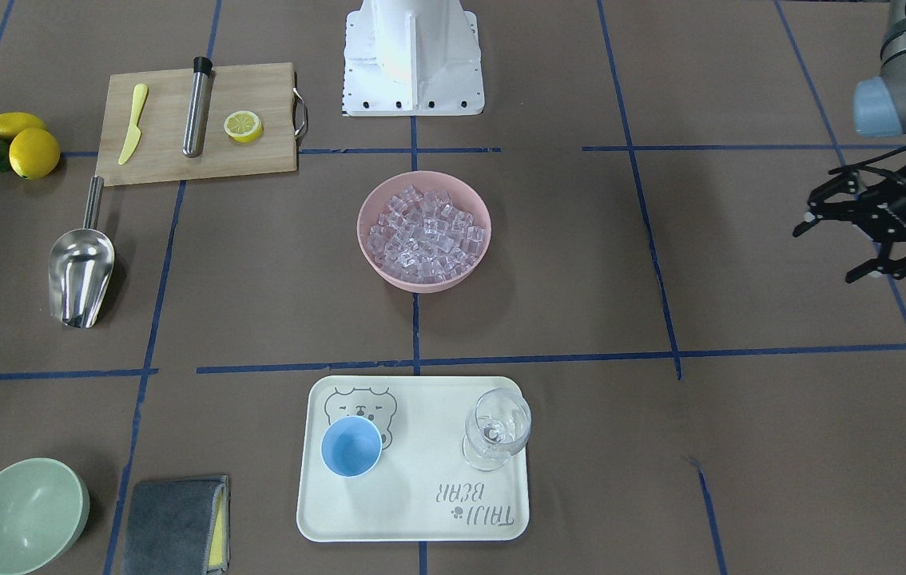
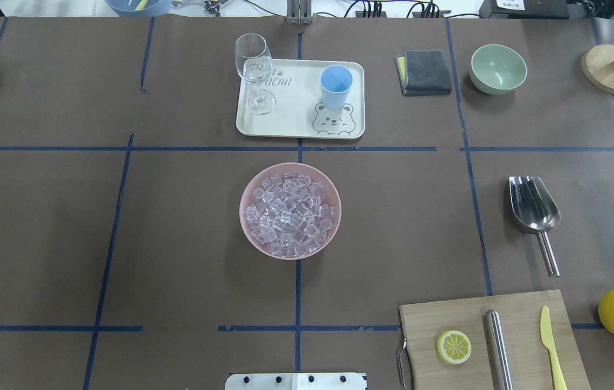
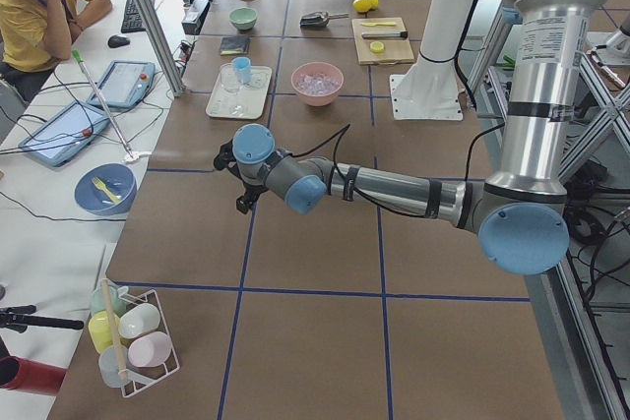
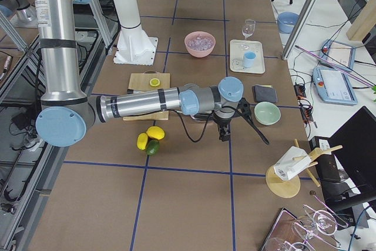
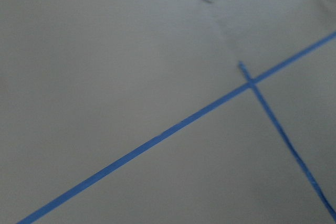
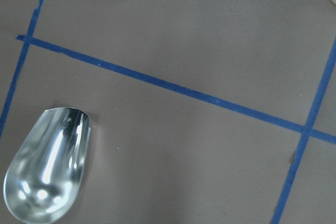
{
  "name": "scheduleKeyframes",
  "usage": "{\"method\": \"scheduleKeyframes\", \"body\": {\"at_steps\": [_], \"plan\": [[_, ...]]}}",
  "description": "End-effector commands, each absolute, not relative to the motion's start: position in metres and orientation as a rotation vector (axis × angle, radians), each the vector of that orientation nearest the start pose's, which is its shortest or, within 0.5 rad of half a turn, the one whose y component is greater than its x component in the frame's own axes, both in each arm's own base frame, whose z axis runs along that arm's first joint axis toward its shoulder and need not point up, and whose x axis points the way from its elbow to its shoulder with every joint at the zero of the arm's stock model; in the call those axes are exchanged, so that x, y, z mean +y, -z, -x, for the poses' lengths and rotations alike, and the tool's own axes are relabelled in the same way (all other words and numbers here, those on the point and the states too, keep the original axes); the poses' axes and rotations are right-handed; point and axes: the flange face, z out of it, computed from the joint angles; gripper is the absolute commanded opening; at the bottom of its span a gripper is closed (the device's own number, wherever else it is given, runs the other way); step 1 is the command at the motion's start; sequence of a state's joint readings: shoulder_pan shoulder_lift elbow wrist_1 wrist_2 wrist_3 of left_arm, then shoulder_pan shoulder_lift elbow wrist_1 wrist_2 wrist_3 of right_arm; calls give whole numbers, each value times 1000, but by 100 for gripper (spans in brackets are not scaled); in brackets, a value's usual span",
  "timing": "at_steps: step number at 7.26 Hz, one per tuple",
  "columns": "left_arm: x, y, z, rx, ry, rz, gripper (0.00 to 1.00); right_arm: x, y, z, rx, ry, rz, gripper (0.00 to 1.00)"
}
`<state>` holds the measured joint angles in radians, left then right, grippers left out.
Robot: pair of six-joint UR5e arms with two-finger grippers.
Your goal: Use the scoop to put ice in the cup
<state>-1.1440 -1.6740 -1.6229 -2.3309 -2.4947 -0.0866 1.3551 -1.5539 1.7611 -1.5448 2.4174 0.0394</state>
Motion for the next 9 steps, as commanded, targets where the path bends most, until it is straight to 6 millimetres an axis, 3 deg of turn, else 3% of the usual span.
{"method": "scheduleKeyframes", "body": {"at_steps": [1,3,4,6,9], "plan": [[-514,-417,-287,1163,-963,-785,100,-448,-498,106,-895,183,-49,100],[-464,-372,-418,1174,-1092,-835,100,-413,-486,157,-866,115,-59,100],[-458,-350,-447,1138,-1077,-899,100,-401,-490,175,-871,75,-31,100],[-455,-344,-457,1127,-1075,-915,100,-356,-507,196,-894,-12,-88,100],[-456,-344,-457,1125,-1074,-914,100,-327,-520,236,-824,-58,-119,100]]}}
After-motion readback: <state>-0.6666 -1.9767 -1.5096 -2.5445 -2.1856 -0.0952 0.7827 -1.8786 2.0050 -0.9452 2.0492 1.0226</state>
